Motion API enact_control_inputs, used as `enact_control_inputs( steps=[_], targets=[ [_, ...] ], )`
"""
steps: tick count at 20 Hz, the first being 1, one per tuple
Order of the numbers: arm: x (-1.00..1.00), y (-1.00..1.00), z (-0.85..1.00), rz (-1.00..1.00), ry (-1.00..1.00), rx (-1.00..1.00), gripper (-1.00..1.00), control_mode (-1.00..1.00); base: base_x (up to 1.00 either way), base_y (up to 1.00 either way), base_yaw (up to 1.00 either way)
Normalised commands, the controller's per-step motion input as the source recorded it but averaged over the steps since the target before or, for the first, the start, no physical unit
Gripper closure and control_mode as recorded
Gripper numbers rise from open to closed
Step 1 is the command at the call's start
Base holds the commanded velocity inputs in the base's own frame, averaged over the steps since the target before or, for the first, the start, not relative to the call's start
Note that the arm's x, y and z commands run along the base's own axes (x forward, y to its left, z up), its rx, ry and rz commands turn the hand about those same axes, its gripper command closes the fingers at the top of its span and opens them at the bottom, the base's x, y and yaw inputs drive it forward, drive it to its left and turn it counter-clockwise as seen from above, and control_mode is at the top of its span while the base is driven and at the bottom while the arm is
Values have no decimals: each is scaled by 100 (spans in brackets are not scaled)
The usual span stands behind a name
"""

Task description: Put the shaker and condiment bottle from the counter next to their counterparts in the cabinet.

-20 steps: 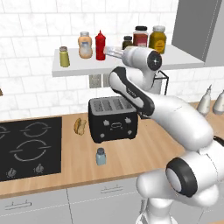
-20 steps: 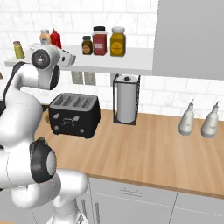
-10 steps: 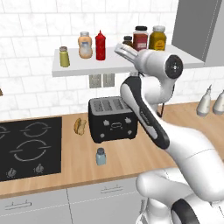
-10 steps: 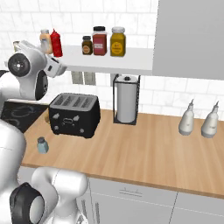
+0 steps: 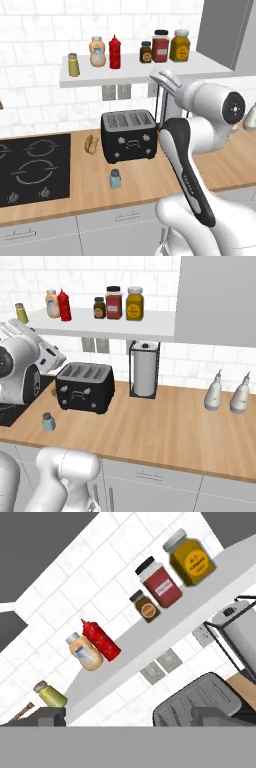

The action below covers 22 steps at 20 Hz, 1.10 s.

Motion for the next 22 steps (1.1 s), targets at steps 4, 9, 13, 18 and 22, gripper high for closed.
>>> enact_control_inputs(
  steps=[4,9,13,18,22],
  targets=[
    [-97,-15,-45,4,8,2,-100,-100,0,0,0],
    [-100,-10,-47,12,10,1,-100,-100,0,0,0],
    [-48,9,-46,11,15,-4,-100,-100,0,0,0],
    [0,10,-71,18,-9,-10,-100,-100,0,0,0],
    [1,0,-98,36,-28,-7,-100,-100,0,0,0]
  ],
)
